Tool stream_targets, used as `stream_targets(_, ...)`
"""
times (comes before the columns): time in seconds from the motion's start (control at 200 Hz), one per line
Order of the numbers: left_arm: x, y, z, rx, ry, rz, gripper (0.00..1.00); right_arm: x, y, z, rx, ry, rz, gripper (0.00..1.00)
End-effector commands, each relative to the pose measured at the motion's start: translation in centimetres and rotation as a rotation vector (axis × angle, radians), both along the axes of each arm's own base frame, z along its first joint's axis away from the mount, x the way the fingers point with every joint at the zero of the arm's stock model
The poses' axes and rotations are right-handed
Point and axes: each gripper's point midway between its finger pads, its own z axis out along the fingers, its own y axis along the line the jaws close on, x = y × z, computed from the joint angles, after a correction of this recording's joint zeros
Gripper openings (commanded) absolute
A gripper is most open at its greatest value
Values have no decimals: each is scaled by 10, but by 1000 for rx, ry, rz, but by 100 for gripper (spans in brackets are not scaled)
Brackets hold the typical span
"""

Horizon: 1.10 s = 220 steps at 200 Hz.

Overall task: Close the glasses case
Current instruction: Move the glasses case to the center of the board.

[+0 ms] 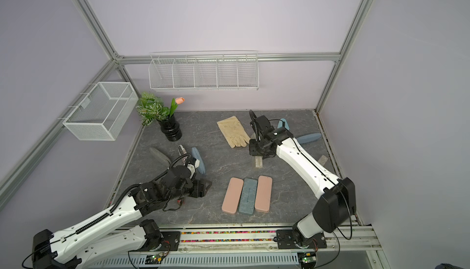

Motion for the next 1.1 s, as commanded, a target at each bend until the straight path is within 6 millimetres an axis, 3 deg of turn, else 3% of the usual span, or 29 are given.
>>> stream_targets(0.0, -1, 3, -3, 17, -1, 0, 74, -45, -43, -24, -144, 110, -27, 25)
stream_targets(0.215, -2, 3, 0, 4, -5, -2, 74, -97, -84, -55, -189, 159, -134, 25)
stream_targets(0.42, -2, 2, -3, 12, 4, -5, 74, -122, -101, -79, -225, 213, -168, 25)
stream_targets(0.54, -2, 1, -4, 14, 6, -9, 74, -120, -100, -84, -225, 207, -169, 25)
stream_targets(0.575, -2, 1, -4, 16, 7, -9, 74, -124, -103, -94, -241, 230, -167, 25)
stream_targets(0.885, -2, 2, -4, 20, 6, -5, 74, -113, -88, -122, -232, 269, -158, 26)
stream_targets(1.095, -1, 2, -6, 29, 12, -3, 74, -102, -63, -136, -177, 235, -113, 26)
